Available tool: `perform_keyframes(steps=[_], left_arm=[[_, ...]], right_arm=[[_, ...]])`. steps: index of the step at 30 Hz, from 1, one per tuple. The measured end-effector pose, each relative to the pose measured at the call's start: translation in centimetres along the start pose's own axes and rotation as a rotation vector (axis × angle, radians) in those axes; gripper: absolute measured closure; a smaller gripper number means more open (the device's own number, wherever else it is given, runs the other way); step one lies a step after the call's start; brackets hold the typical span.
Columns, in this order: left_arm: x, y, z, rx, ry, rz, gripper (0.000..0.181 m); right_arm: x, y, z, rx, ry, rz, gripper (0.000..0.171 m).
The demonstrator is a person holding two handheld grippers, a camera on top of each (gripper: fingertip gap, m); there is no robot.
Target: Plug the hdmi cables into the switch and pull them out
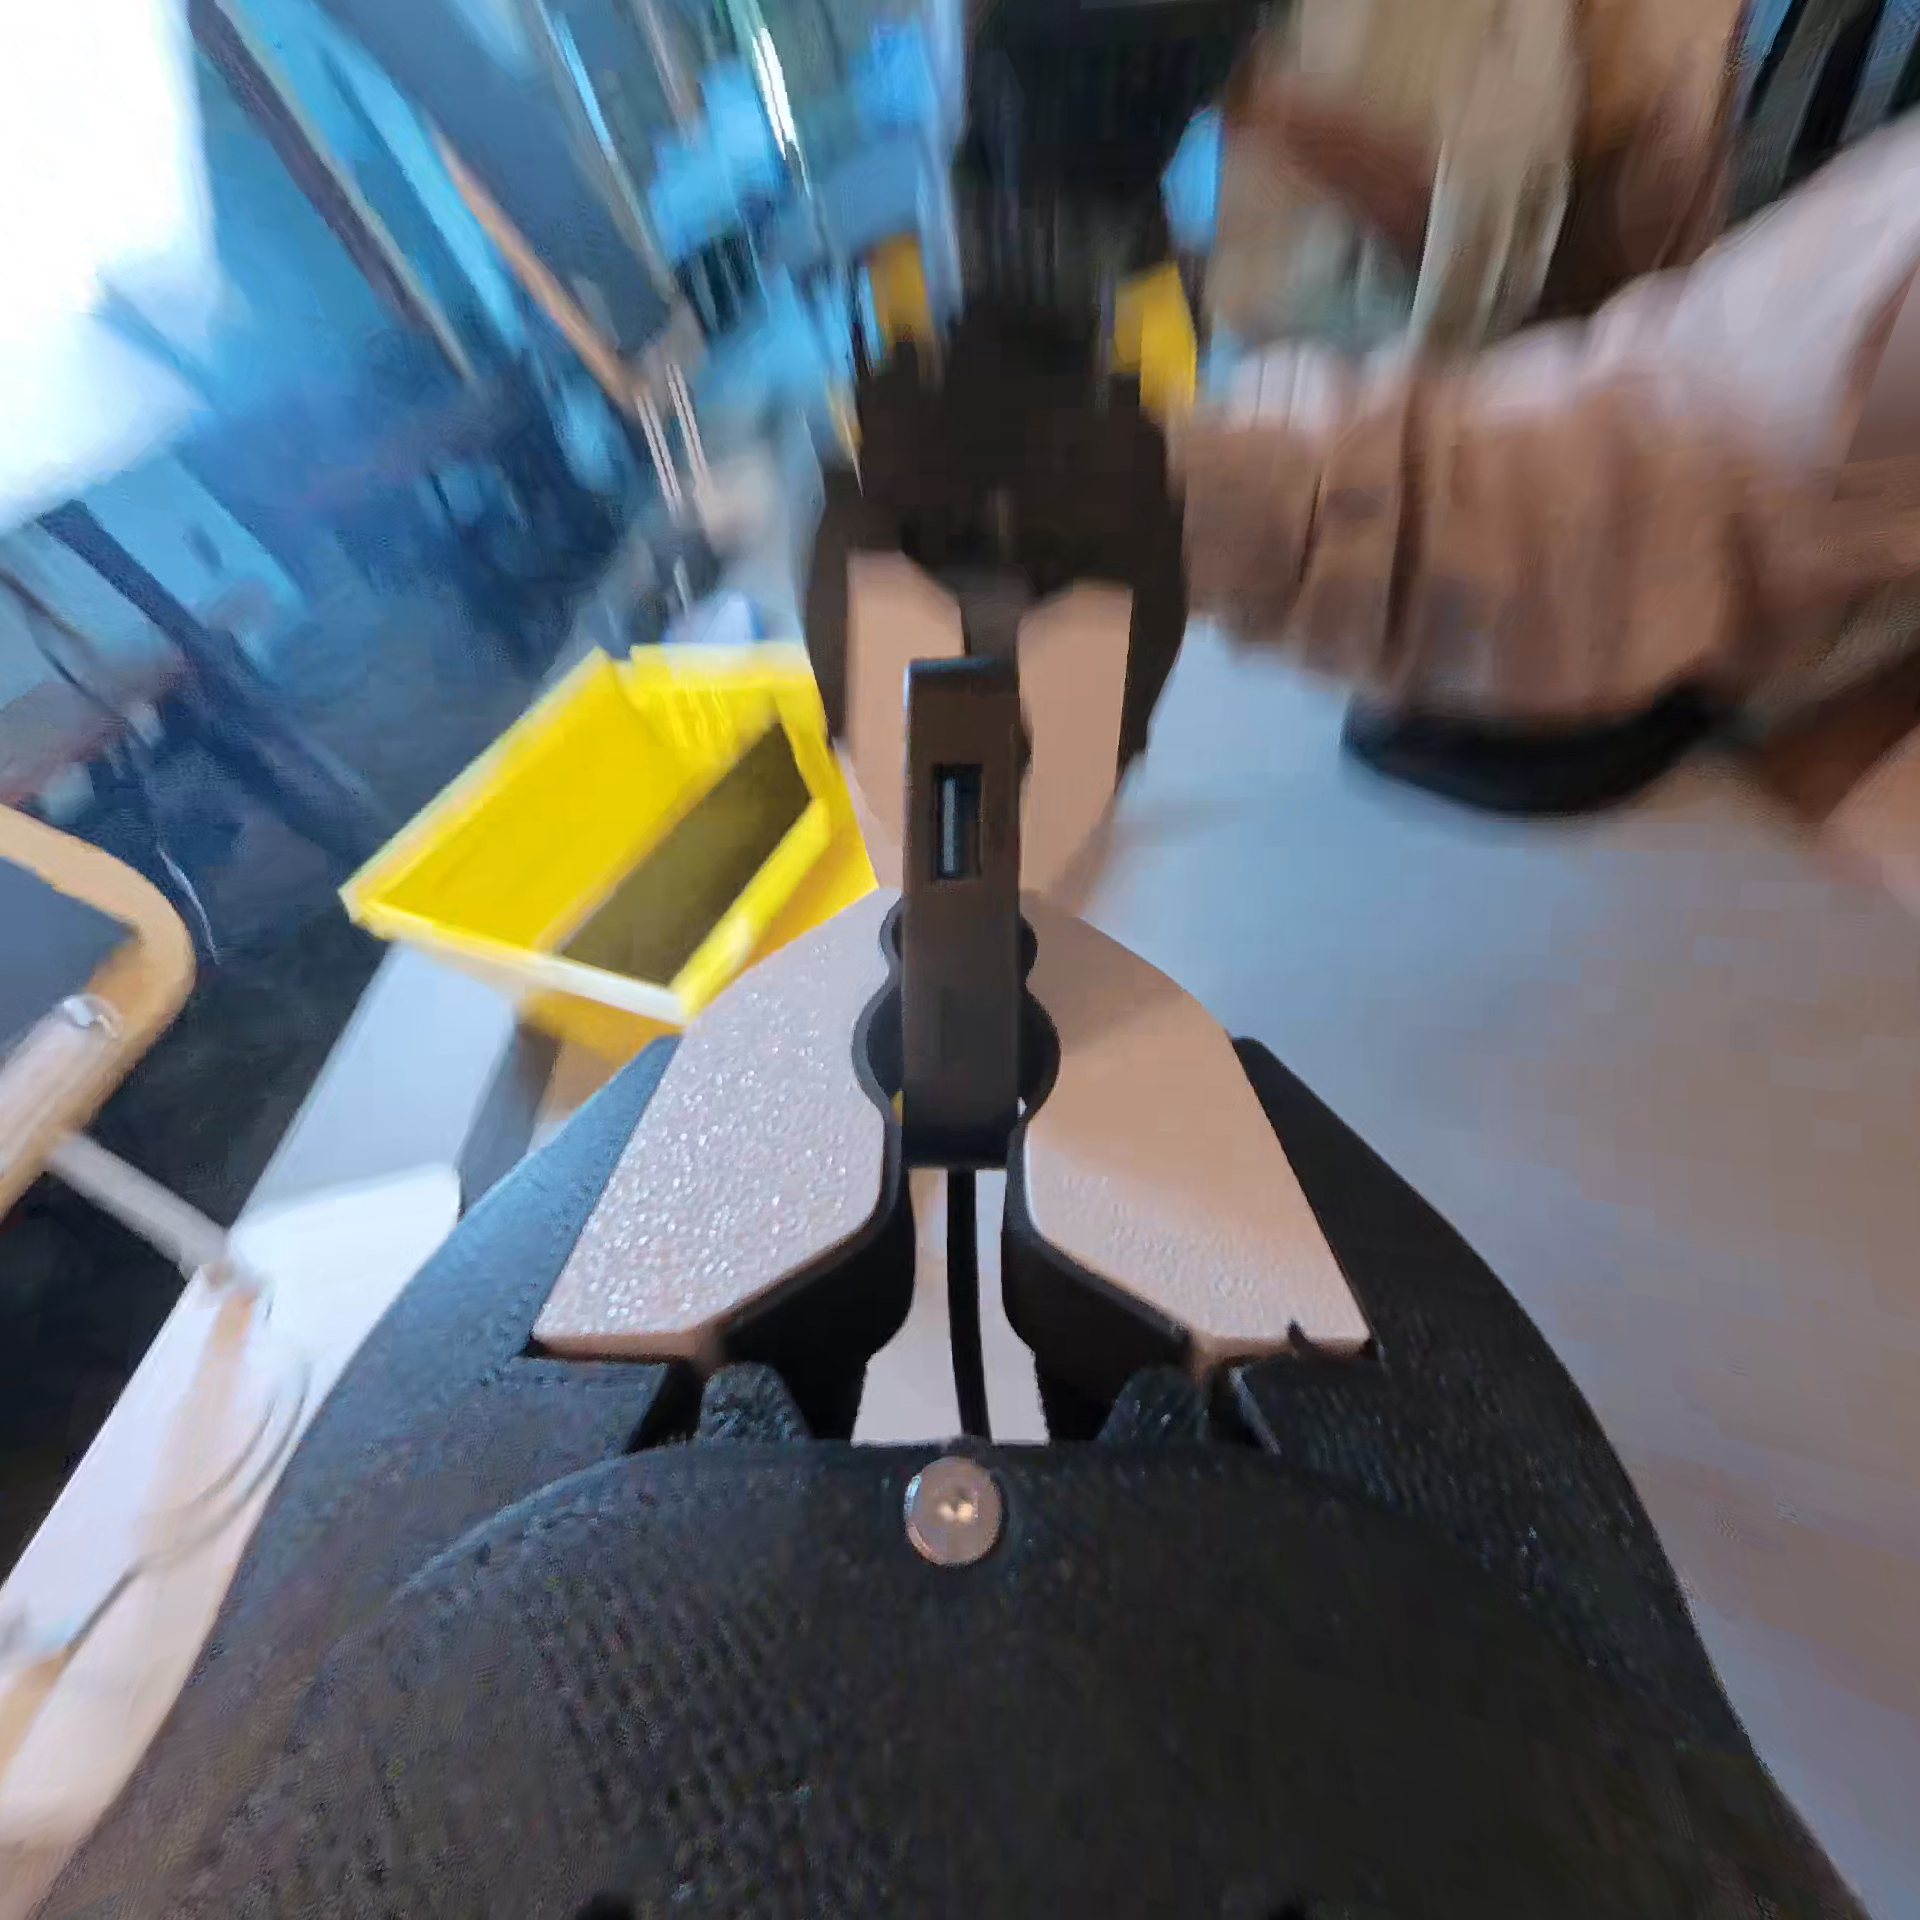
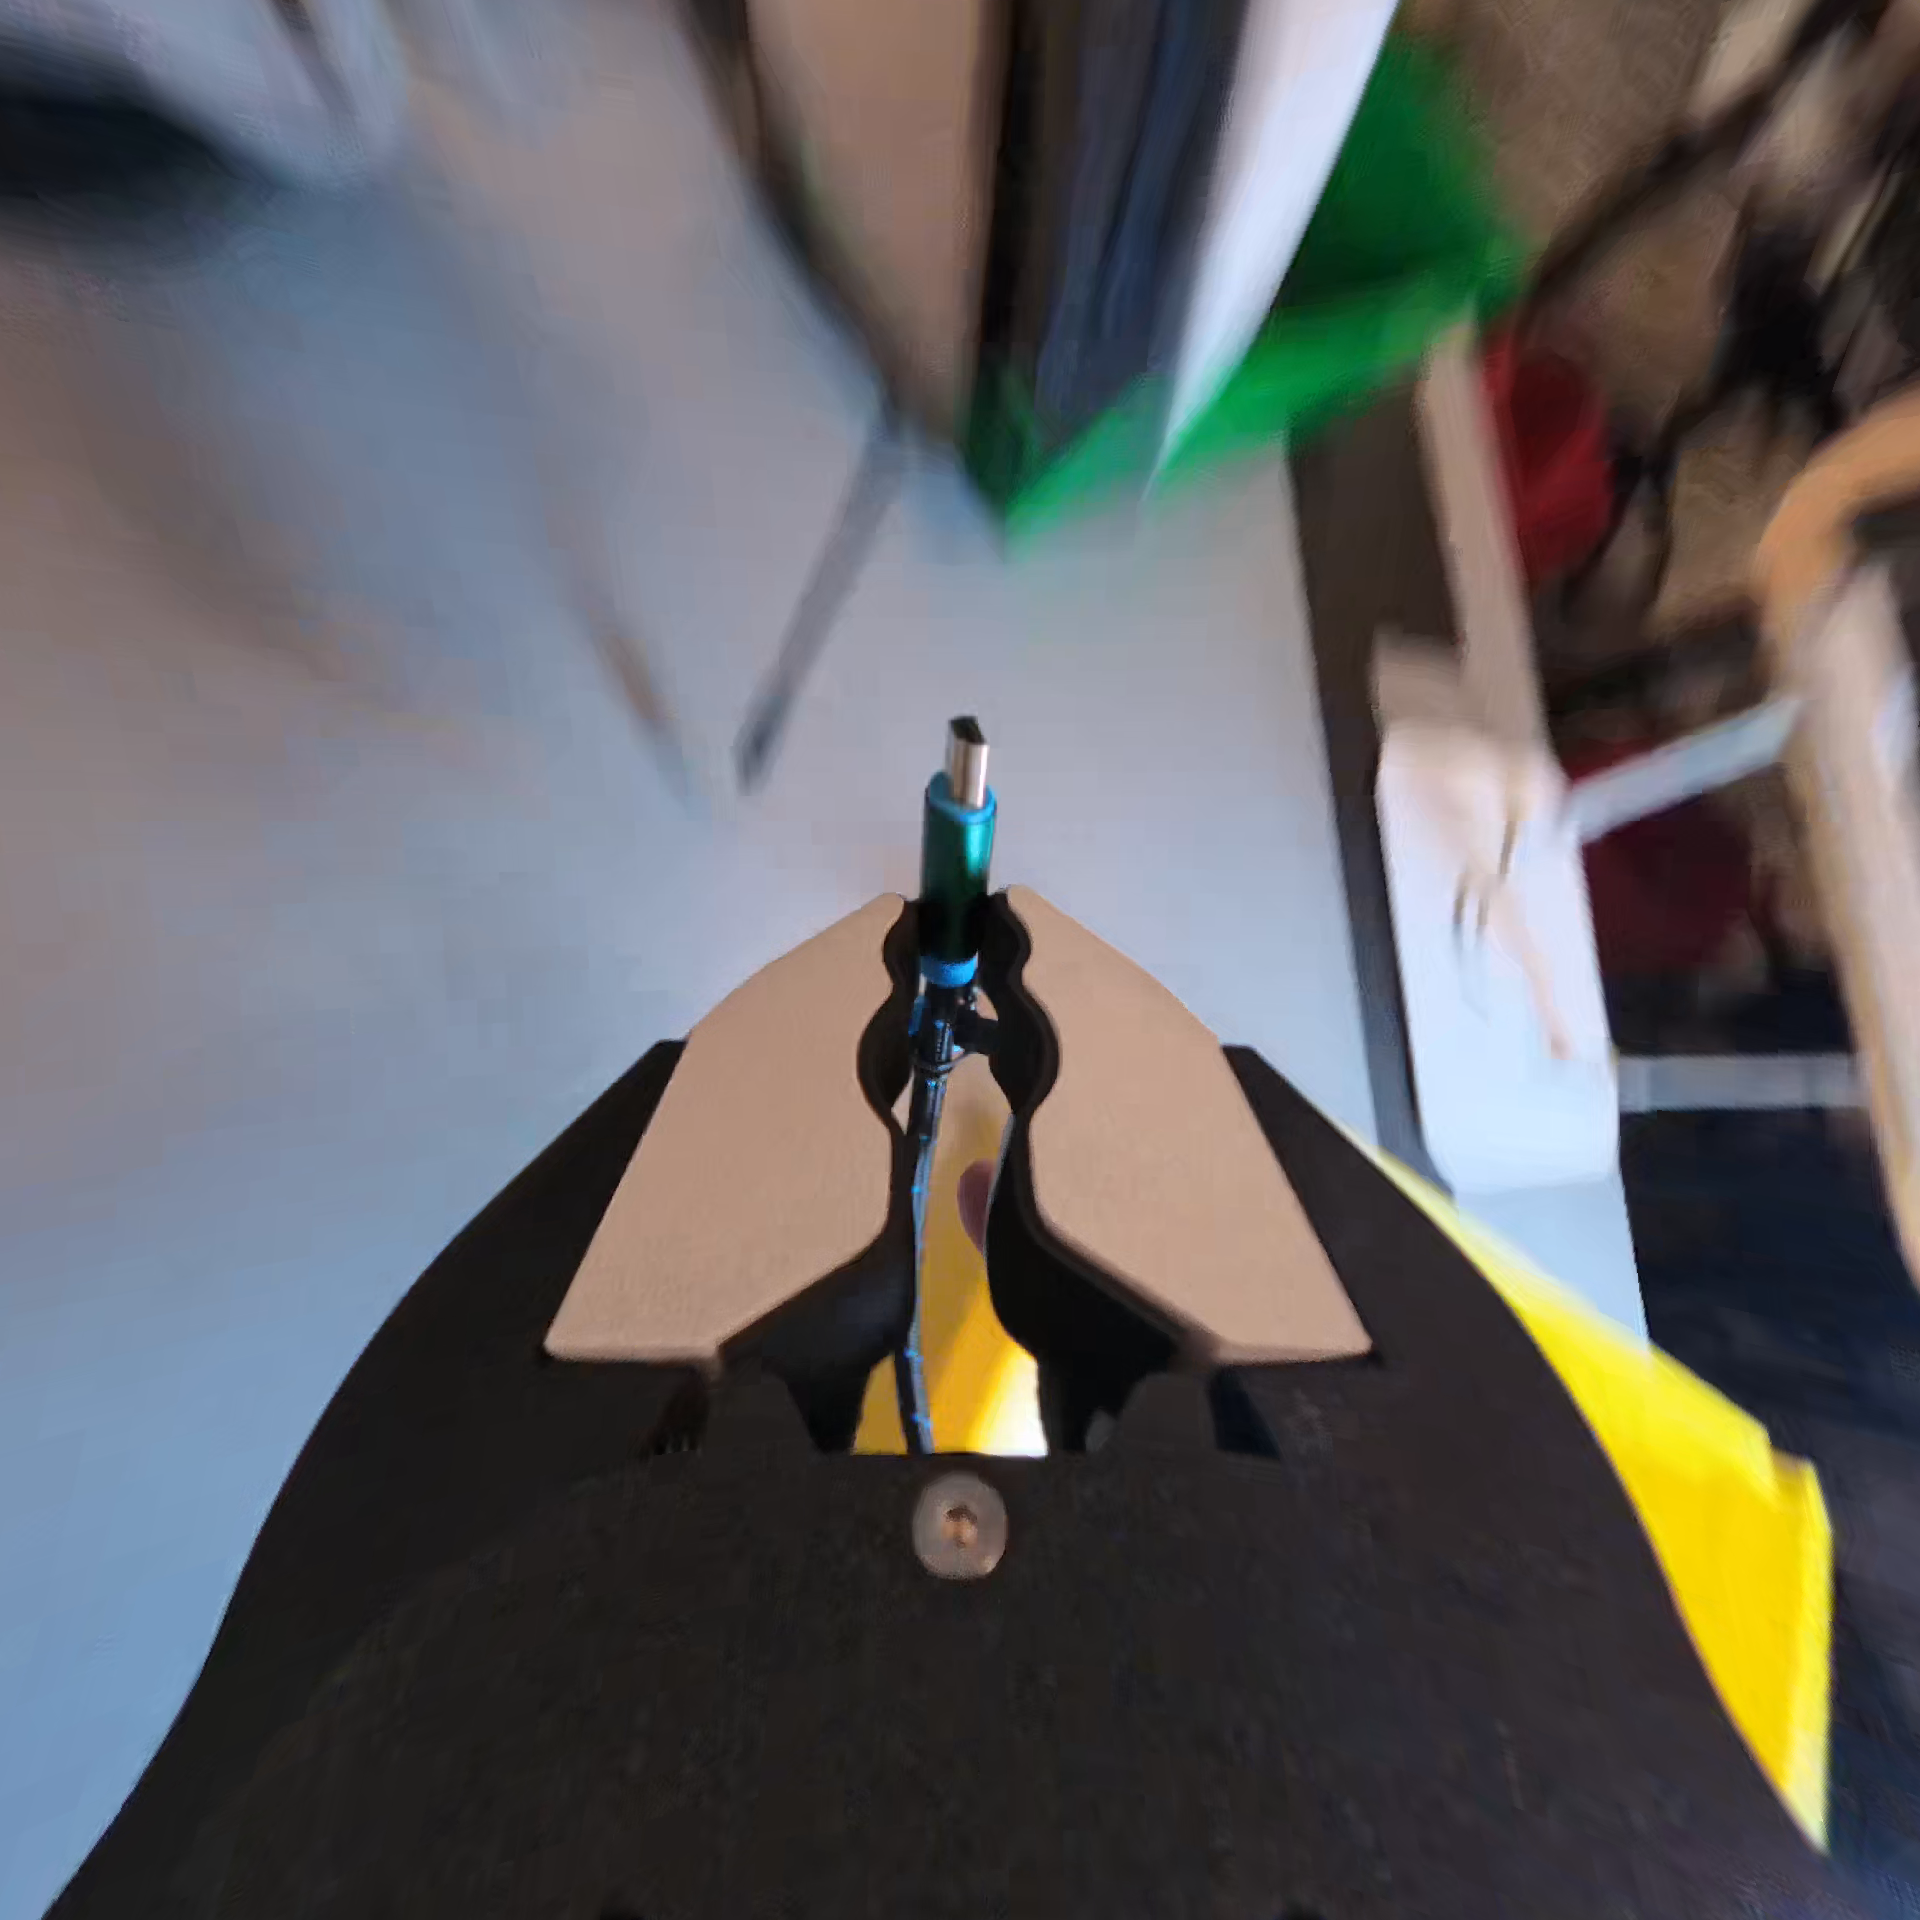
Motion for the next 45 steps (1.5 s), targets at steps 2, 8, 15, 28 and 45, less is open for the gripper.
perform_keyframes(steps=[2, 8, 15, 28, 45], left_arm=[[-5.2, -1.8, -2.5, -0.078, 0.314, -0.112, 0.167], [-13.9, -1.4, -5.6, 0.097, 0.143, -0.411, 0.167], [-11.9, -2.1, -5.7, 0.071, 0.172, -0.446, 0.167], [-6.6, -1.7, -4.8, 0.041, 0.112, -0.315, 0.167], [1.1, 1.5, -4.5, 0.099, 0.043, -0.022, 0.163]], right_arm=[[1.7, 1.1, 3.9, 0.079, -0.096, -0.01, 0.16], [-4.4, 2.4, -1.1, 0.107, 0.3, 0.191, 0.16], [-7.0, 7.8, 3.7, 0.597, 0.291, 0.44, 0.16], [-7.6, 8.9, 4.5, 0.831, 0.406, 0.291, 0.127], [-8.4, -3.1, -5.8, -0.025, 0.443, -0.03, 0.157]])
Point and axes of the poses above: each gripper's, where its closed fingertips meet, x out along the fingers, z out of its underside, y = z × x across the jaws, the point moved 9 cm from there along -x, back along the fingers, and after that the axes turned 14 degrees about x, right-handed, at the moved point
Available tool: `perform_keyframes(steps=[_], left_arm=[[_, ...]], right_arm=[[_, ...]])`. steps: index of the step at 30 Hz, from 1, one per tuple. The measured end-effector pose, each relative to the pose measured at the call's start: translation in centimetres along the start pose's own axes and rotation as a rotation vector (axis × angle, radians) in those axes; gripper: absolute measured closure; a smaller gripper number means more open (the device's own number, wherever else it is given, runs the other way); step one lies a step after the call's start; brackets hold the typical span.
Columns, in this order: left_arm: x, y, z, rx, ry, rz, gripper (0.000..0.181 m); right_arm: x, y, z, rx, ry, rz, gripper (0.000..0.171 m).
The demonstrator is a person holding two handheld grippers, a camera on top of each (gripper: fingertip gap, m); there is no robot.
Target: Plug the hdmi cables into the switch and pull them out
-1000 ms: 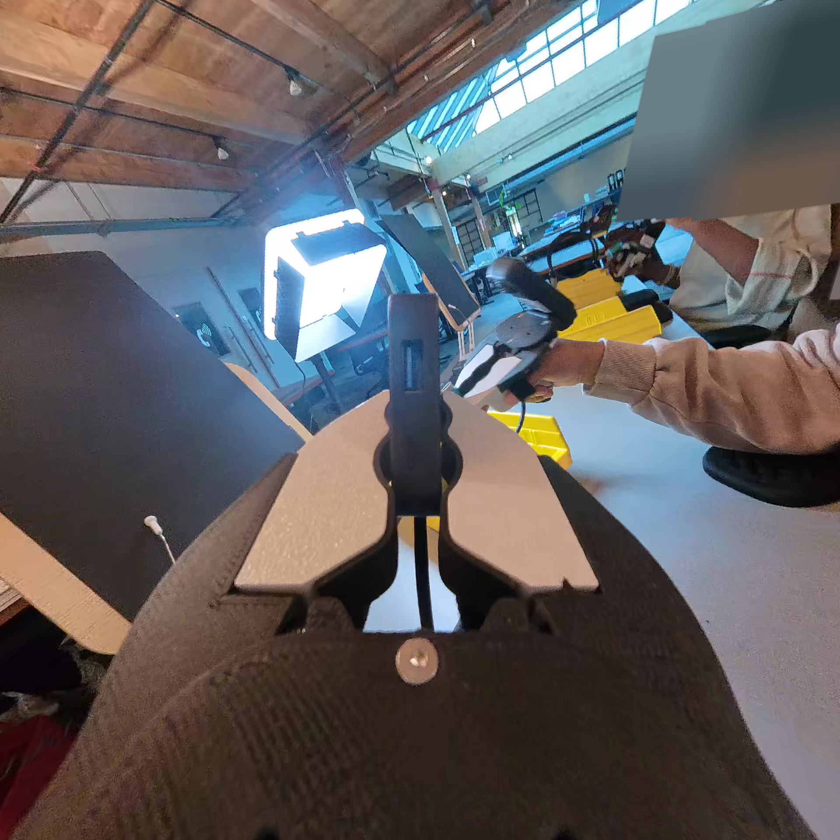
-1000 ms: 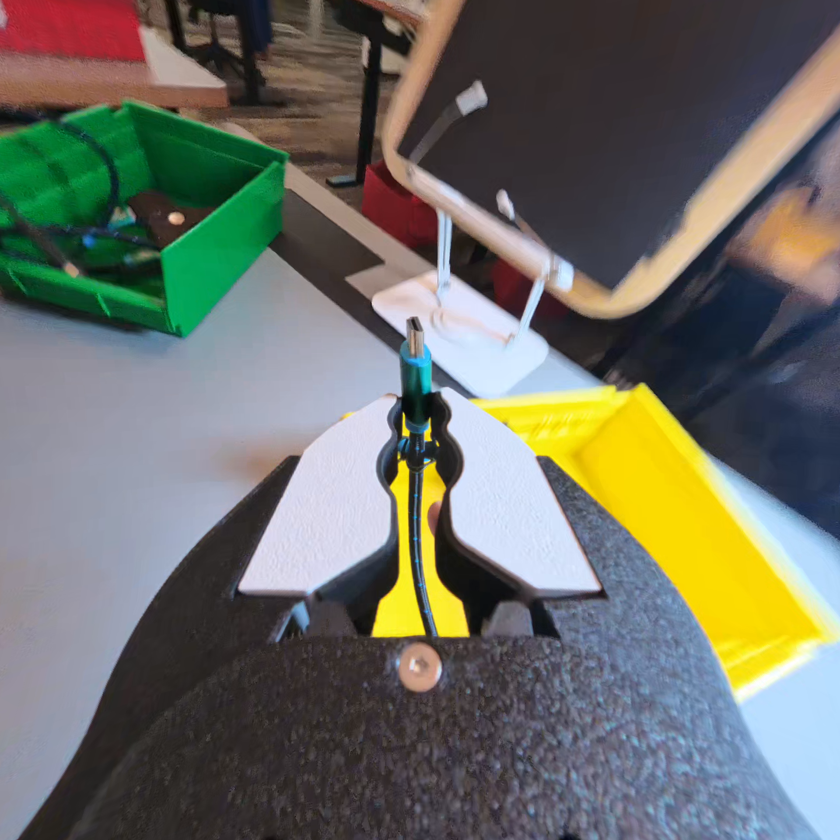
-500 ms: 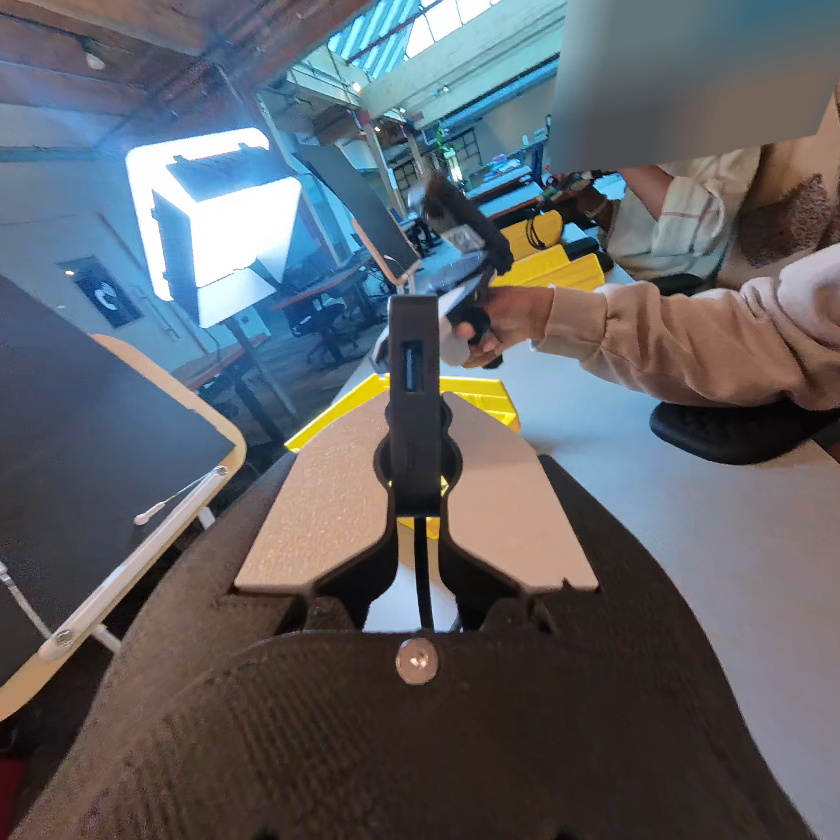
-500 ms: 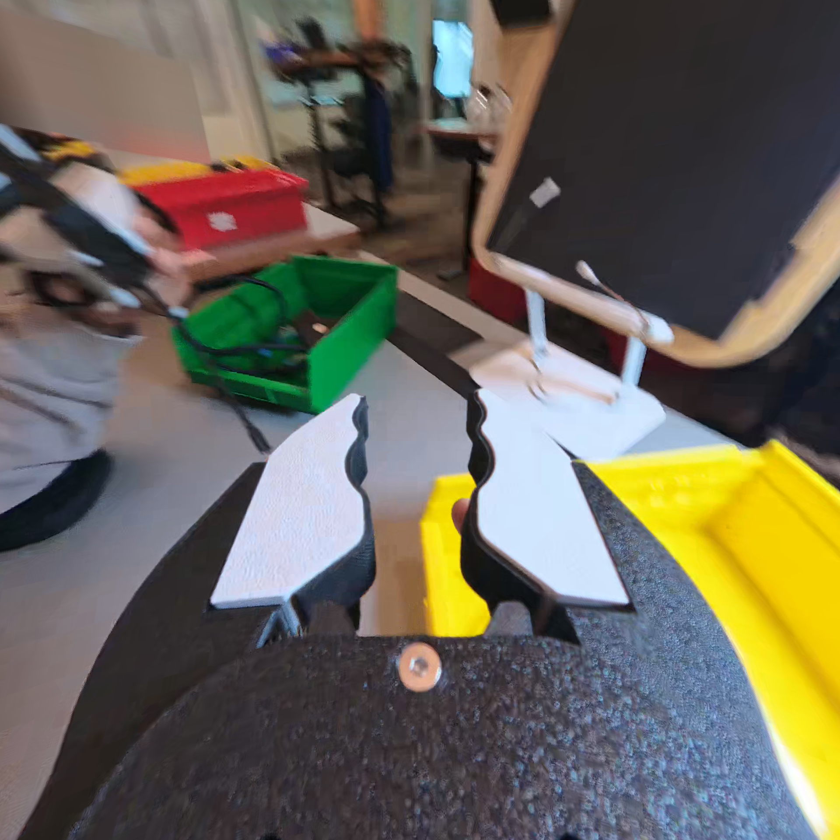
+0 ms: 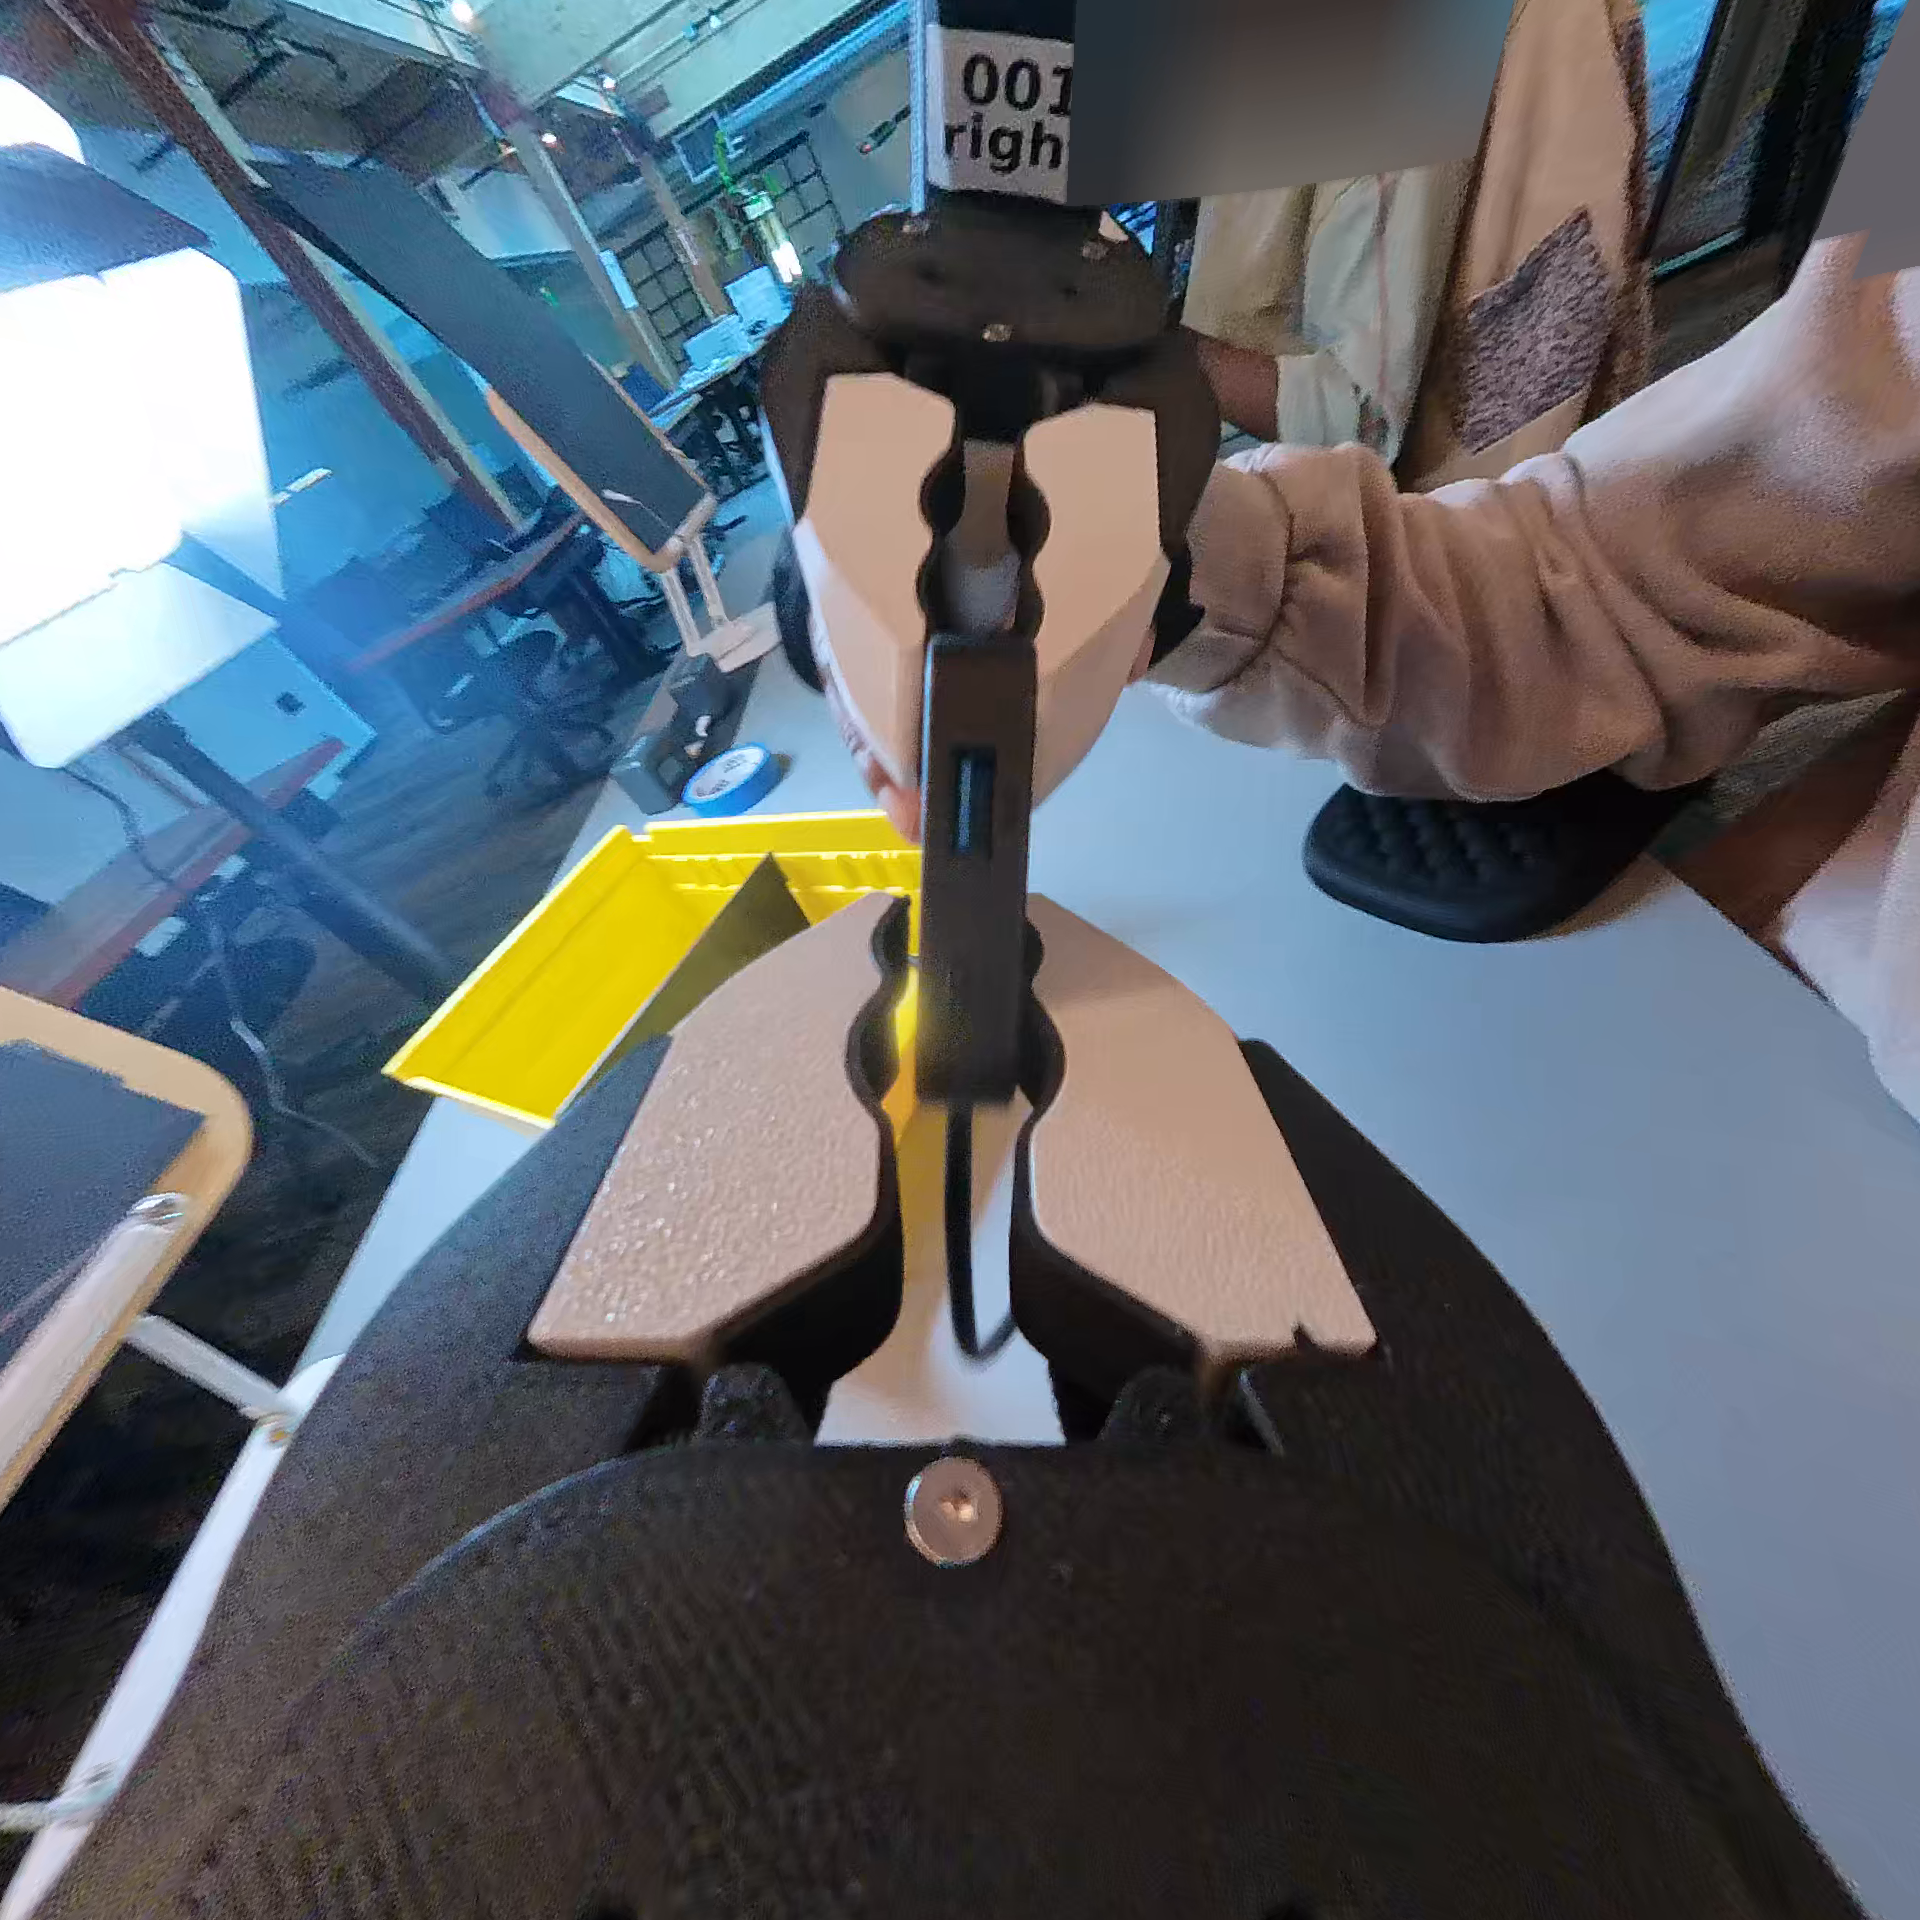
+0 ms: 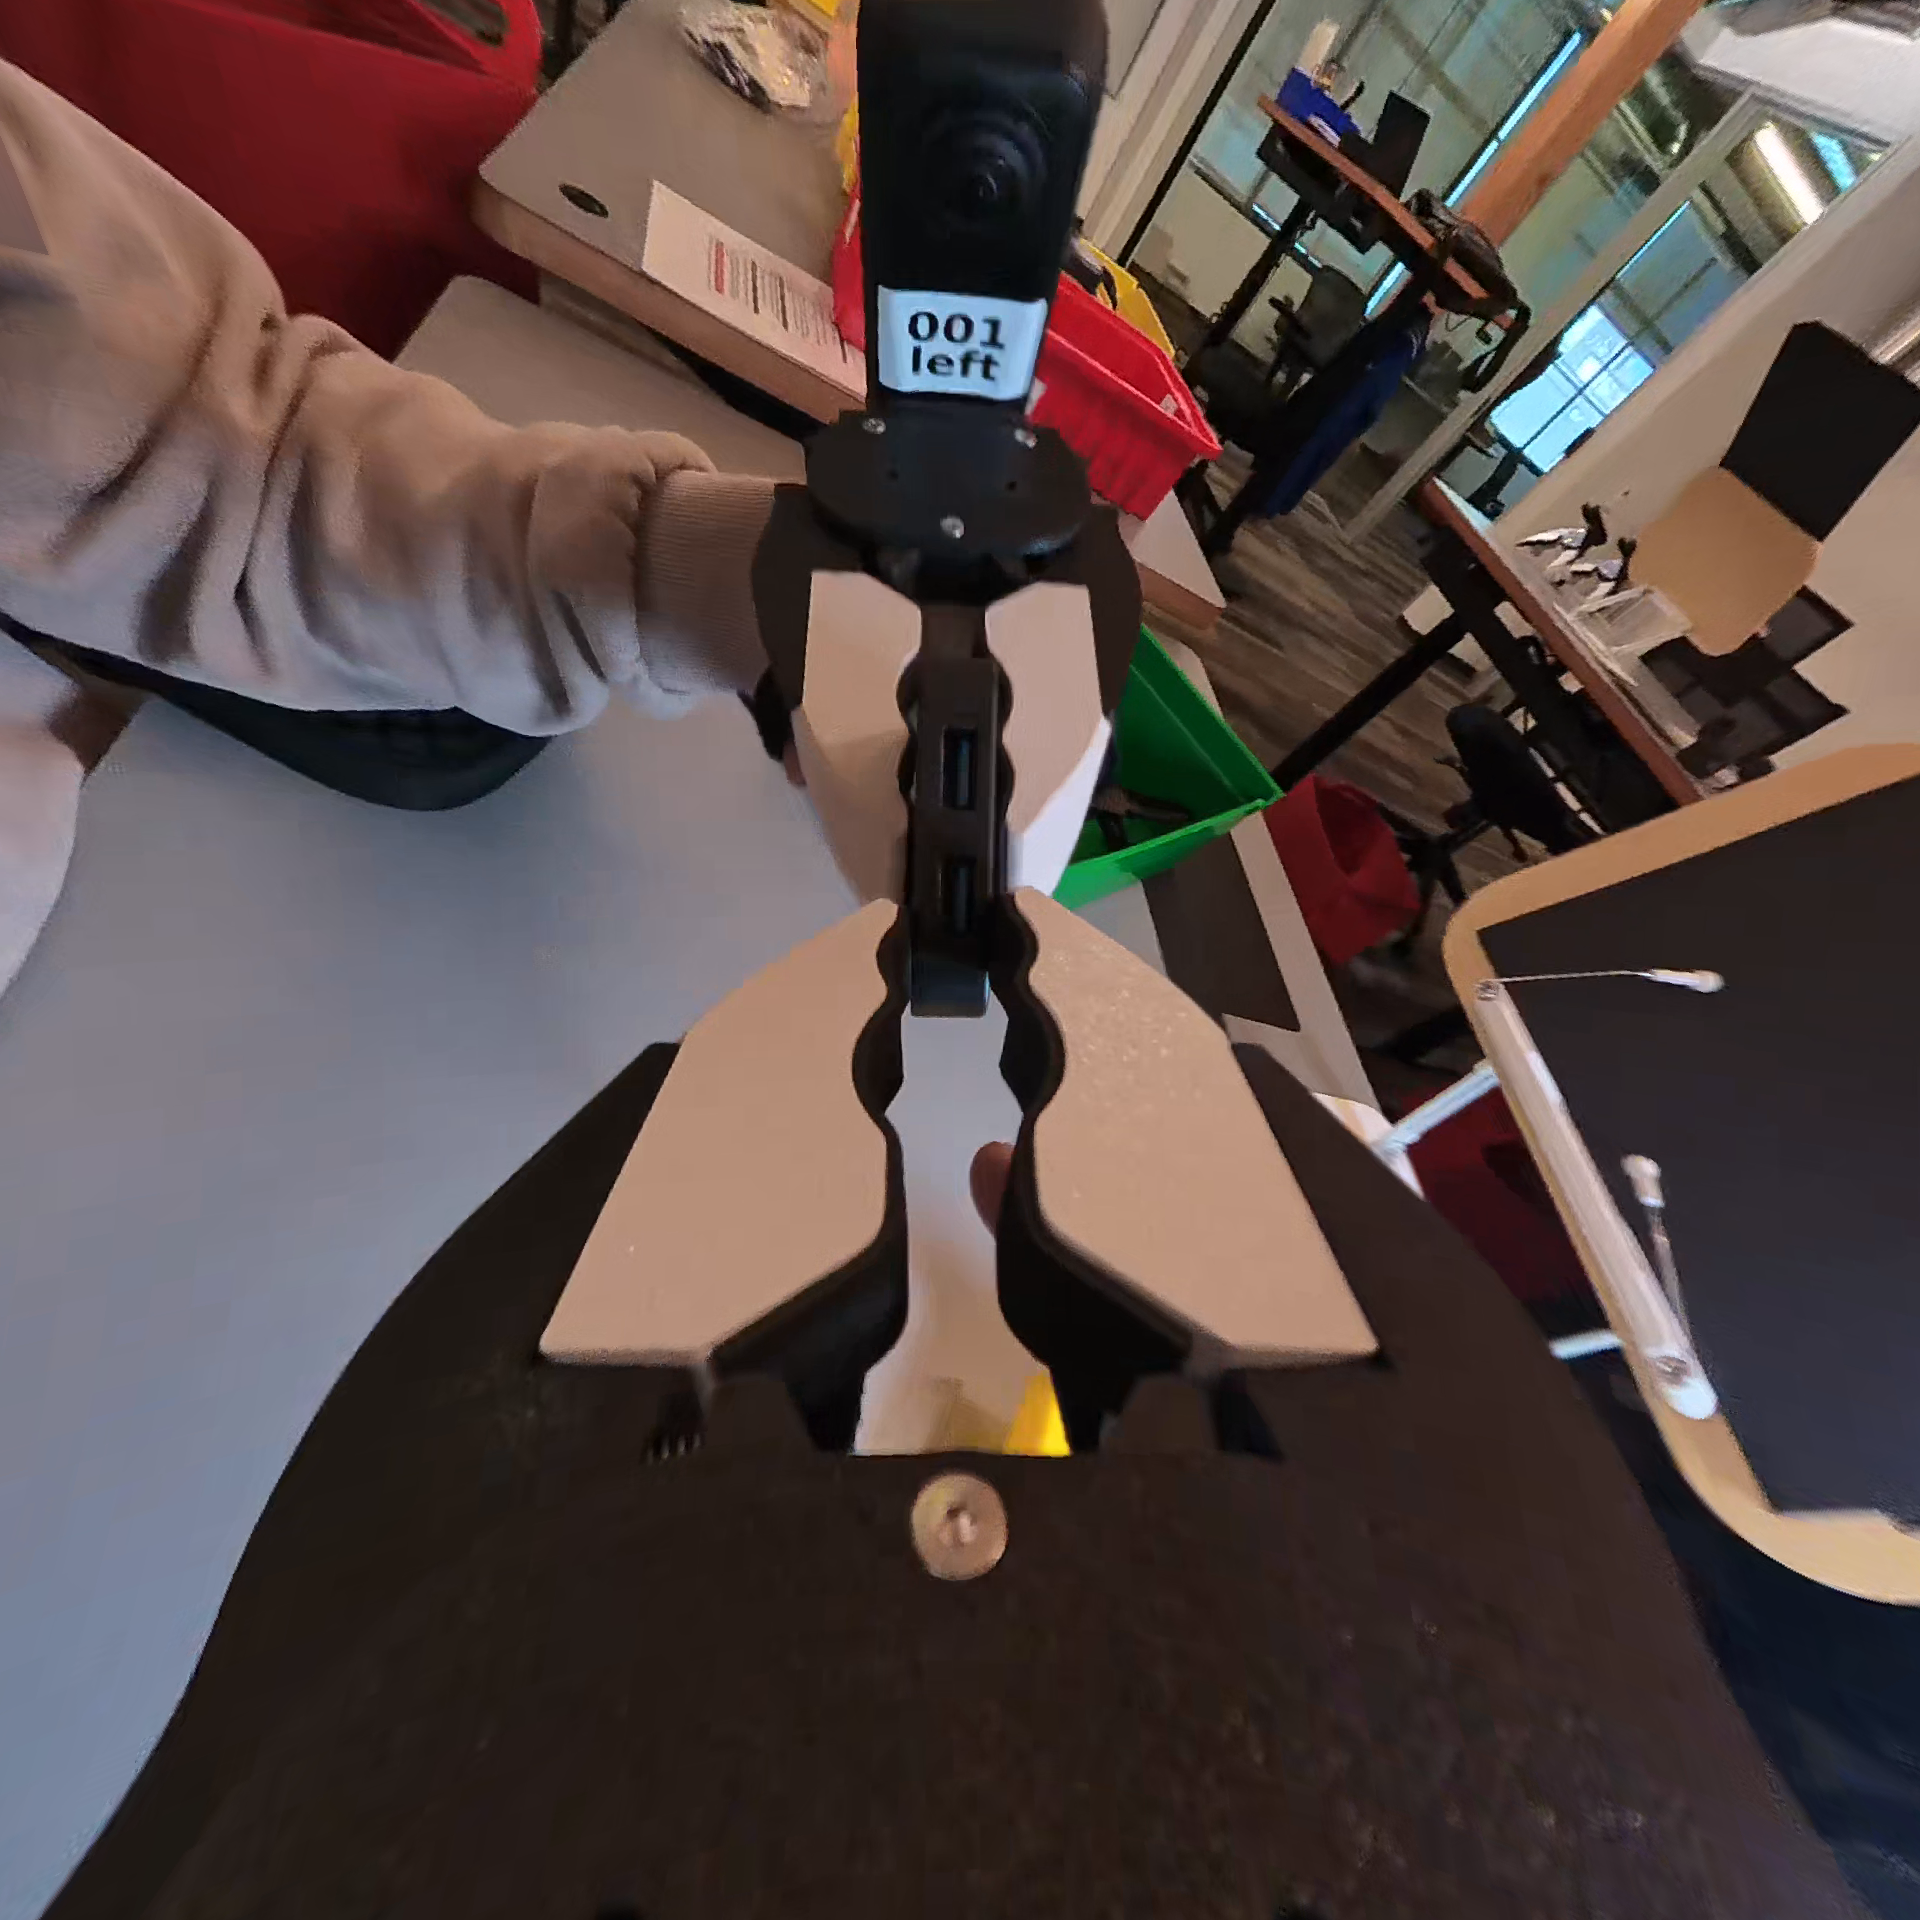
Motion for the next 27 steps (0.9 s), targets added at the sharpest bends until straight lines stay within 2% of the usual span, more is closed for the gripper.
perform_keyframes(steps=[3, 7, 11, 13, 17, 20, 21, 27], left_arm=[[-2.2, -1.2, -0.9, 0.001, 0.061, -0.119, 0.155], [-5.9, -3.2, -1.4, -0.056, 0.174, -0.315, 0.159], [-7.2, -3.8, -1.1, -0.115, 0.241, -0.364, 0.167], [-6.6, -3.7, -0.7, -0.111, 0.22, -0.347, 0.169], [-5.0, -3.0, -0.3, -0.056, 0.126, -0.293, 0.17], [-4.6, -3.0, 0.0, -0.028, 0.038, -0.29, 0.17], [-4.7, -3.1, 0.3, -0.028, -0.001, -0.304, 0.17], [-7.9, -4.9, 1.9, -0.083, -0.278, -0.485, 0.169]], right_arm=[[-3.7, 1.6, -0.3, -0.015, 0.054, 0.152, 0.157], [-8.5, 6.1, 2.1, -0.003, 0.053, 0.559, 0.156], [-10.7, 11.1, 7.4, -0.042, 0.046, 1.023, 0.156], [-10.5, 13.2, 11.7, -0.026, -0.075, 1.149, 0.156], [-8.9, 15.3, 19.6, 0.182, -0.416, 1.067, 0.157], [-8.4, 15.5, 21.1, 0.293, -0.535, 1.04, 0.15], [-8.4, 15.5, 20.9, 0.336, -0.537, 1.03, 0.142], [-10.1, 14.9, 16.5, 0.447, -0.297, 0.963, 0.135]])
Point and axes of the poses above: each gripper's, where its closed fingertips meet, x out along the fingers, z out of its underside, y = z × x across the jaws, the point moved 9 cm from there along -x, back along the fingers, and after that the axes turned 14 degrees about x, right-handed, at the moved point
